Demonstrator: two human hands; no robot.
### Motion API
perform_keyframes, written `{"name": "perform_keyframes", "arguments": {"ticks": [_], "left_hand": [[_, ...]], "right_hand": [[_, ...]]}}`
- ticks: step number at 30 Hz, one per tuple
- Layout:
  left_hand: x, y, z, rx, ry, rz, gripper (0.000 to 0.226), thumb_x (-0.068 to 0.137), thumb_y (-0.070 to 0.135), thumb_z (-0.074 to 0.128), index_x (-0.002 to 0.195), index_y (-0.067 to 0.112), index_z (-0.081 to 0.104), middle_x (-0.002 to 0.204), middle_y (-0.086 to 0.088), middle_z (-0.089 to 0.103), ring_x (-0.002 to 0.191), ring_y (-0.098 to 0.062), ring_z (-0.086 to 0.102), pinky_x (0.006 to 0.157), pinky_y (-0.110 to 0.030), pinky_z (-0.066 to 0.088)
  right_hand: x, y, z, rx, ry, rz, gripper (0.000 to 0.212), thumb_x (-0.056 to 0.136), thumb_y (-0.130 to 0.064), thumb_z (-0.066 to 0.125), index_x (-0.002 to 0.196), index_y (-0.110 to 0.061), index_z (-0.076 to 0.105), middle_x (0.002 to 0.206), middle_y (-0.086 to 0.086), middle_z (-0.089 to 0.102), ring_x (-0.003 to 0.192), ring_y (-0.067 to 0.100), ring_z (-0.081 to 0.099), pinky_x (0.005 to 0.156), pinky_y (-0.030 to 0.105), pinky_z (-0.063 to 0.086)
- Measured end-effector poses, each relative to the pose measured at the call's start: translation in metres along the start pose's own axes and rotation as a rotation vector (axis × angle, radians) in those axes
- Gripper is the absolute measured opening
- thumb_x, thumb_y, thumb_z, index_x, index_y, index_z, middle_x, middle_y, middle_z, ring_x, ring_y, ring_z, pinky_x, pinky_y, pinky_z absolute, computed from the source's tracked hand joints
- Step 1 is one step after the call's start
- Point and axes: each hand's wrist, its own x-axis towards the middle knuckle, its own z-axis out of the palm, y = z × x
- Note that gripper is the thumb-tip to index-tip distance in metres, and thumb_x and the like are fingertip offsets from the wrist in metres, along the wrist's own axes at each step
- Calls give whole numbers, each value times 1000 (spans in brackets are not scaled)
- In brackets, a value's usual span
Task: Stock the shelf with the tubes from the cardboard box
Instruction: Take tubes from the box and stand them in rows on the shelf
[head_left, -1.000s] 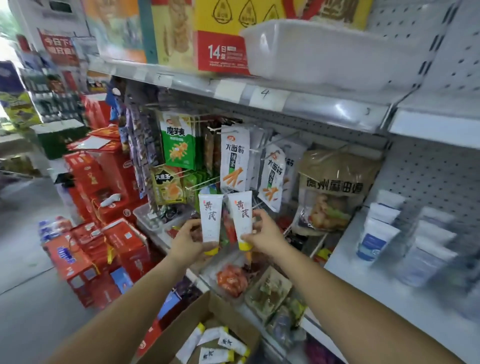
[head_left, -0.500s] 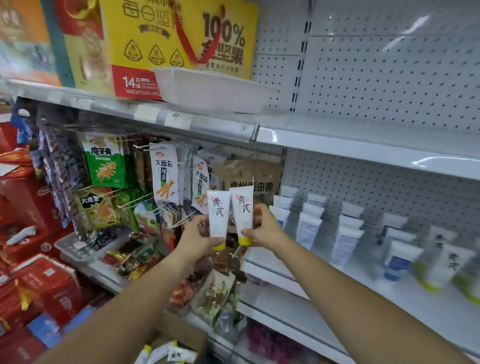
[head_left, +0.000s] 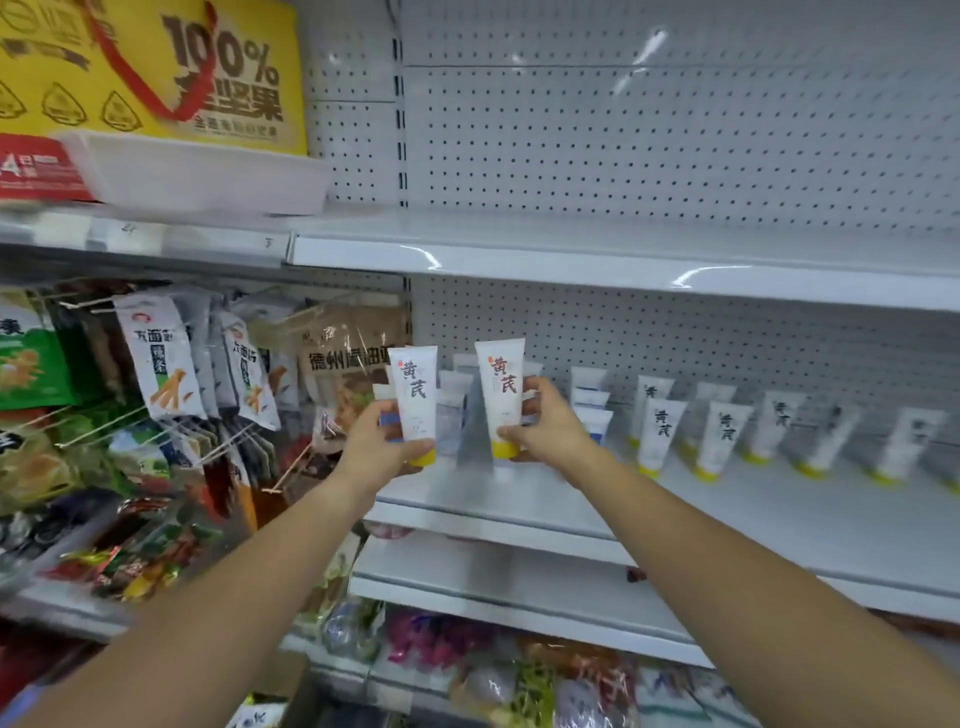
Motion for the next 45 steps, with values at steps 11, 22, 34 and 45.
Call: {"name": "perform_keyframes", "arguments": {"ticks": [11,22,34,45], "left_hand": [[-27,16,159,-39,-222,25,55,79,-7,76,119,19,47,115,-14,67,102,-30,67,74,-43,60],[-60,1,324,-37,-382,24,60,78,-8,76,124,17,46,114,-14,64,104,-31,65,77,-47,60],[-43,-16,430,-39,-503,-5,60,79,-9,75,123,18,46,112,-15,64,100,-29,65,69,-38,58],[21,-40,490,-26,-539,14,62,76,-9,78,124,17,49,109,-12,65,98,-26,65,78,-48,60]], "right_hand": [[-77,51,-170,49,211,73,55,83,2,71,122,-24,41,121,4,55,111,27,58,72,52,60],[-148,102,-309,-16,399,133,59,81,4,71,123,-25,41,122,5,53,107,26,60,70,50,60],[-159,147,-391,-109,541,201,59,77,-3,76,117,-30,42,107,-2,61,101,23,65,74,50,60],[-107,165,-424,-156,616,256,61,78,-1,75,124,-24,42,108,-1,59,102,23,64,75,52,60]]}}
